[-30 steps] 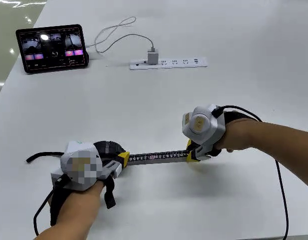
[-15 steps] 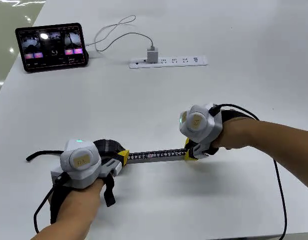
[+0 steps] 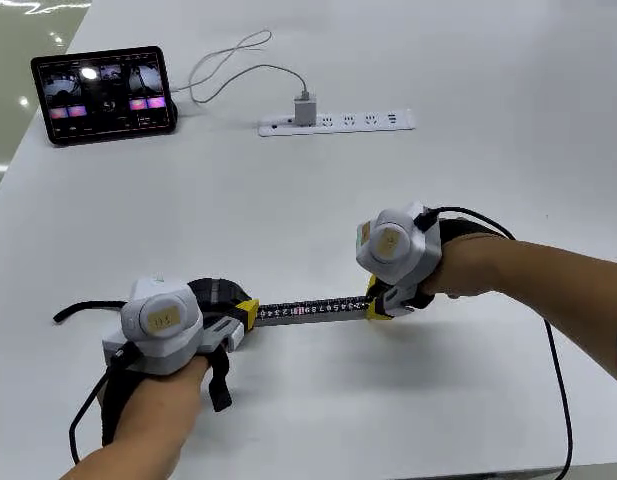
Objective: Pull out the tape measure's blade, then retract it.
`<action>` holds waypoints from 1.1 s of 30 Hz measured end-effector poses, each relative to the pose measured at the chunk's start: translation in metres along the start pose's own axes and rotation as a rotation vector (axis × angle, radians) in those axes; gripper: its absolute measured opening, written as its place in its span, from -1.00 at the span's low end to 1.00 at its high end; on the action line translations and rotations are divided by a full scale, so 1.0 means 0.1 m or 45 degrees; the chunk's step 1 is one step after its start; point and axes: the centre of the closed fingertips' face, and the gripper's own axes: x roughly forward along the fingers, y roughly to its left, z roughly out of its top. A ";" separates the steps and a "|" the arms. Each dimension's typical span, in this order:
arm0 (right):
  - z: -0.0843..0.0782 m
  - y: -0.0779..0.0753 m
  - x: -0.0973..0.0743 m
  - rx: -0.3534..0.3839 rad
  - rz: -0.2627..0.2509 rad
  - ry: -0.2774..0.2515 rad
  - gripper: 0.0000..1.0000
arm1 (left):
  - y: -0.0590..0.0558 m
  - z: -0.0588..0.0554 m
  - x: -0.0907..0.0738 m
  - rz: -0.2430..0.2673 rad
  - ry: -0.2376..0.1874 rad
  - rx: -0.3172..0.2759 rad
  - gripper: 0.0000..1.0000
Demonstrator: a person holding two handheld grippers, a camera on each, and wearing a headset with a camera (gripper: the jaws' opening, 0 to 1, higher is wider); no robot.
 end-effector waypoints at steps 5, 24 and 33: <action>0.02 0.00 0.01 -0.001 0.000 -0.006 -0.81 | 0.00 0.00 0.00 0.000 -0.003 0.001 0.17; 0.07 0.01 0.02 -0.007 -0.004 -0.007 -0.81 | 0.00 0.00 0.00 0.000 -0.001 0.001 0.17; 0.09 0.02 0.04 -0.005 -0.003 -0.005 -0.81 | 0.00 0.00 0.00 0.000 0.003 -0.001 0.17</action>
